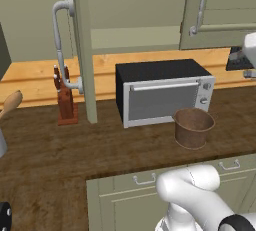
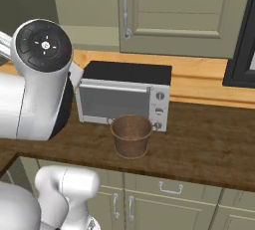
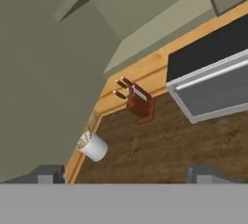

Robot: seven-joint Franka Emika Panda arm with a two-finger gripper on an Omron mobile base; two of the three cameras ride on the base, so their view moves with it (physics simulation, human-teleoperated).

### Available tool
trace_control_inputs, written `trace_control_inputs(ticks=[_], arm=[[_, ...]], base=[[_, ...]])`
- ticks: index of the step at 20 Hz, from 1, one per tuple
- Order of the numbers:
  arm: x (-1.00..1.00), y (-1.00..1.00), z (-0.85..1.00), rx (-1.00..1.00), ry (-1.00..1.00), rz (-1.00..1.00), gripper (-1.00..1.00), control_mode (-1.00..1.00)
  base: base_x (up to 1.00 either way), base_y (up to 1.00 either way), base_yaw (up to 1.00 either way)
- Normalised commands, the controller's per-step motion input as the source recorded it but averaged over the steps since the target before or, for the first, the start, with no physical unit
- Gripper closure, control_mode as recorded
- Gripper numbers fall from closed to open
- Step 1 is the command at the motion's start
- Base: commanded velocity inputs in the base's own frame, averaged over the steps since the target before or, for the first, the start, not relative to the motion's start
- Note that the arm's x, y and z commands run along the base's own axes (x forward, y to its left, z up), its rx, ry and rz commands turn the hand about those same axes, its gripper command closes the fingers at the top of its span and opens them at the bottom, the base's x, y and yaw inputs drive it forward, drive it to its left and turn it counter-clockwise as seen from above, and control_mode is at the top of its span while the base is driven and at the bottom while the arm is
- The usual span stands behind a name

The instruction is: Open the cabinet, pick up the bread from the cabinet and place it in the basket. Then move the basket to the dining counter.

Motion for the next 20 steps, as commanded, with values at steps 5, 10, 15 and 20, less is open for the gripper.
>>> trace_control_inputs(ticks=[5,10,15,20], arm=[[0.07,-0.88,0.27,-0.1,-0.05,-0.03,-1.0,-1.0],[0.56,-0.37,0.08,-0.04,-0.18,-0.04,-1.0,-1.0],[0.89,0.03,0.0,-0.04,-0.29,-0.01,-1.0,-1.0],[0.99,0.0,-0.06,-0.01,-0.21,0.0,-1.0,-1.0]], base=[[0.0,0.0,0.0],[0.0,0.0,0.0],[0.0,0.0,0.0],[0.0,0.0,0.0]])
